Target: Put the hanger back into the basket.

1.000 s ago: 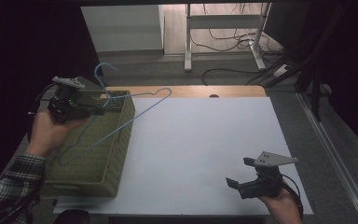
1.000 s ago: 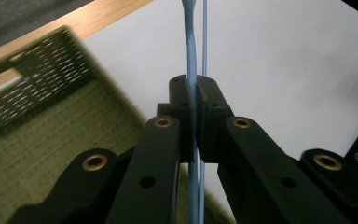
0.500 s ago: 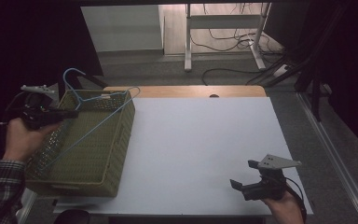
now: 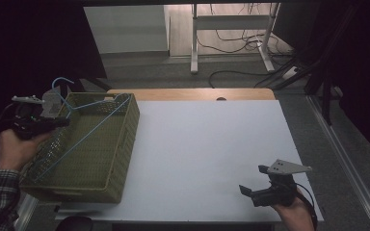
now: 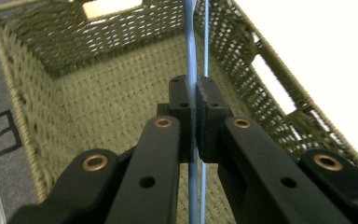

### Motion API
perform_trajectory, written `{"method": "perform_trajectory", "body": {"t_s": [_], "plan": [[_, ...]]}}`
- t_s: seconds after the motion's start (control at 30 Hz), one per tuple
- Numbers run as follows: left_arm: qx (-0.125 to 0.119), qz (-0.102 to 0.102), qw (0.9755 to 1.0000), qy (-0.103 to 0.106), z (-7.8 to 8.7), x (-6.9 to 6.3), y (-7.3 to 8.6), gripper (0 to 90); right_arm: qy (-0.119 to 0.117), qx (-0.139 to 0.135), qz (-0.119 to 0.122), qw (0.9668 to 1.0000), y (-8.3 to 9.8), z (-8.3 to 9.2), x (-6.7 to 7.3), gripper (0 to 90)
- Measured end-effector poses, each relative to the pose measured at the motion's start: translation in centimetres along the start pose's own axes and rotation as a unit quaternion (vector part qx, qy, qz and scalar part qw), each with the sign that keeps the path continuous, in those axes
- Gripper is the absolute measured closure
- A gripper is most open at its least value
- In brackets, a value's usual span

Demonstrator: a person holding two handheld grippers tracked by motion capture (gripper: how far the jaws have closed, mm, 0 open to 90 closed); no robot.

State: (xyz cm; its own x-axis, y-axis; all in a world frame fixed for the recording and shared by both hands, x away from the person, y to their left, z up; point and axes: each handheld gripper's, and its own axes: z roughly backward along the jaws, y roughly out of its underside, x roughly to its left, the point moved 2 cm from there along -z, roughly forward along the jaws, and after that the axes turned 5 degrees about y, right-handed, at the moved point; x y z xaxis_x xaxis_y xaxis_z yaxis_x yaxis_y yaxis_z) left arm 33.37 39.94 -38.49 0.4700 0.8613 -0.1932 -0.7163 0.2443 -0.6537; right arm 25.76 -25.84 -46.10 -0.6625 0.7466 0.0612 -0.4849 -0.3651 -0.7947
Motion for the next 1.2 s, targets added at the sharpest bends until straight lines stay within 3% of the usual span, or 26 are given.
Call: {"method": "perform_trajectory", "body": {"t_s": [0.23,0.7,0.8,0.87,0.97,1.07,1.2], "plan": [[0.009,0.013,0.9999,0.002,-1.4,0.8,1.5,87.4,-0.005,0.01,0.004,0.9999,0.2,-0.4,0.1,0.0],[0.024,0.04,0.9988,0.014,-7.4,1.6,5.2,87.2,-0.01,0.023,0.011,0.9996,0.4,-0.8,0.3,0.0],[0.038,0.032,0.9988,-0.001,-7.8,1.5,5.2,86.8,-0.011,0.026,0.013,0.9995,0.5,-0.9,0.3,0.0],[0.027,0.033,0.9991,-0.008,-7.5,1.4,5.0,85.5,-0.01,0.026,0.014,0.9995,0.5,-0.9,0.3,0.0],[-0.004,0.042,0.999,-0.018,-6.6,1.0,4.6,66.0,-0.009,0.025,0.014,0.9995,0.5,-0.8,0.3,0.0],[-0.038,0.035,0.9986,-0.011,-5.4,-0.1,4.2,50.3,-0.009,0.023,0.014,0.9996,0.4,-0.7,0.3,0.0],[-0.084,0.009,0.9959,0.031,-3.8,-3.1,3.9,31.0,-0.007,0.022,0.014,0.9996,0.4,-0.7,0.3,0.0]]}}
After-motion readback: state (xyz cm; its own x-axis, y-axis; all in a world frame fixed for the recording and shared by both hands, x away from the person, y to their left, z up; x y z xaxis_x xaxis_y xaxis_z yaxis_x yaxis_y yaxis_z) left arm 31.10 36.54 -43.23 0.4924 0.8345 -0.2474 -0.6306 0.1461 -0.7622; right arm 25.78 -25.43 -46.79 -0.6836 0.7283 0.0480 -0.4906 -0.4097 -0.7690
